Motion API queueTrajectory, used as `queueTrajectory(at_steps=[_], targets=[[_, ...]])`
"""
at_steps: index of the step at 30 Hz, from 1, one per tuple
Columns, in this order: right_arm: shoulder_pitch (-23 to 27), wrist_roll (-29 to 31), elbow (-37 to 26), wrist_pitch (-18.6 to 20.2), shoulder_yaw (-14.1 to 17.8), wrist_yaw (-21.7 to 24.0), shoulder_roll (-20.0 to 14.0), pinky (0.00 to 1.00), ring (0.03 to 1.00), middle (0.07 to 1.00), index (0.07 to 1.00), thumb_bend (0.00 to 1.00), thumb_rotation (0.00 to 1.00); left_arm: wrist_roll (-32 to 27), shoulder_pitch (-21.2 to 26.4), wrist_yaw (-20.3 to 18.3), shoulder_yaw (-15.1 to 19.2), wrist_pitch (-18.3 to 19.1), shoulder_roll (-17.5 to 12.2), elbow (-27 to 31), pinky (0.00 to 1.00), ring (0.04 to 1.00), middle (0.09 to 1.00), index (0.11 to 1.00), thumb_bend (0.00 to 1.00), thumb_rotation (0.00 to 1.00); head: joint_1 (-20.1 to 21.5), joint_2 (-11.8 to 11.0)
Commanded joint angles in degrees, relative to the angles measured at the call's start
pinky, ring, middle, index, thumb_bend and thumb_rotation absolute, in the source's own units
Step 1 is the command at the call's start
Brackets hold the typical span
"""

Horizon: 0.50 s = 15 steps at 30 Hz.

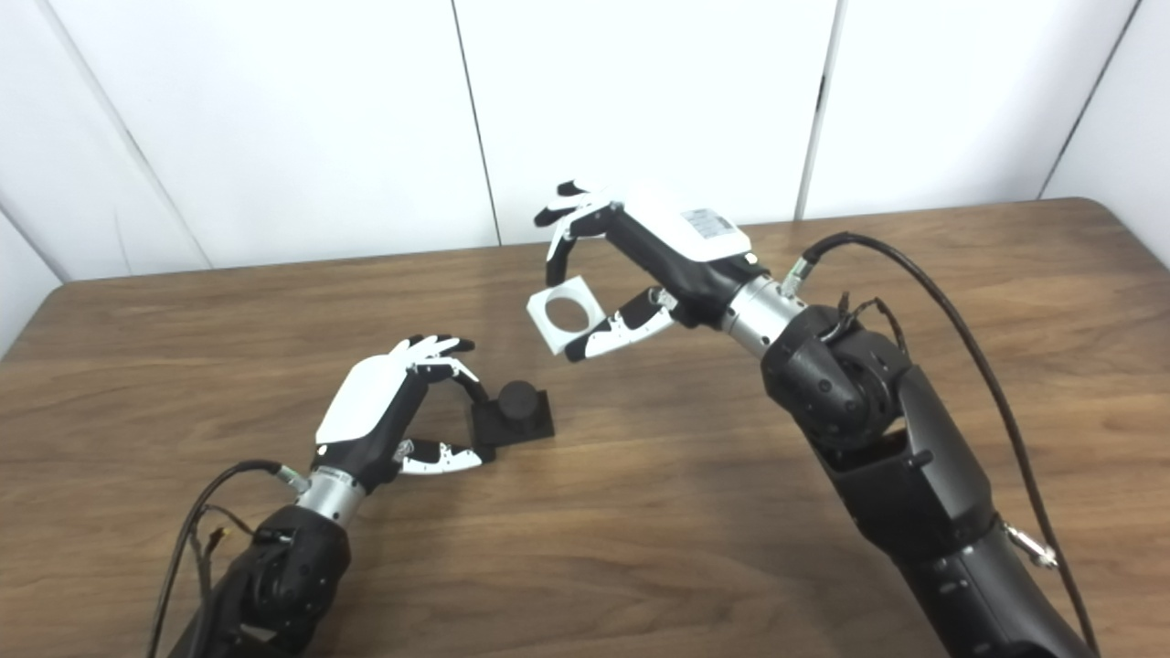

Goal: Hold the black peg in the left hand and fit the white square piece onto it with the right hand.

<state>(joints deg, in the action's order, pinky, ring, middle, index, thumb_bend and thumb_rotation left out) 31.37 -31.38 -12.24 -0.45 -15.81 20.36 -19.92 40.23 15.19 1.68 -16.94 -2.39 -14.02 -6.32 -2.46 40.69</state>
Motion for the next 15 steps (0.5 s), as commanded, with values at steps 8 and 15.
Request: queueTrajectory(at_steps=[8,15], targets=[[3.0,-0.9,-1.5,-0.4,-1.3,2.3,0.9,1.00,0.930,0.816,0.479,0.52,0.14,-2.9,3.3,-4.4,0.4,4.7,0.7,-3.7,0.93,0.928,0.873,0.489,0.52,0.08,-0.3,0.2],[3.0,-0.9,0.0,-1.6,-1.8,2.2,1.3,1.00,0.931,0.814,0.479,0.52,0.14,-4.7,3.8,-7.3,0.2,9.4,1.3,-3.2,0.98,0.938,0.869,0.487,0.52,0.08,-0.6,0.4]])
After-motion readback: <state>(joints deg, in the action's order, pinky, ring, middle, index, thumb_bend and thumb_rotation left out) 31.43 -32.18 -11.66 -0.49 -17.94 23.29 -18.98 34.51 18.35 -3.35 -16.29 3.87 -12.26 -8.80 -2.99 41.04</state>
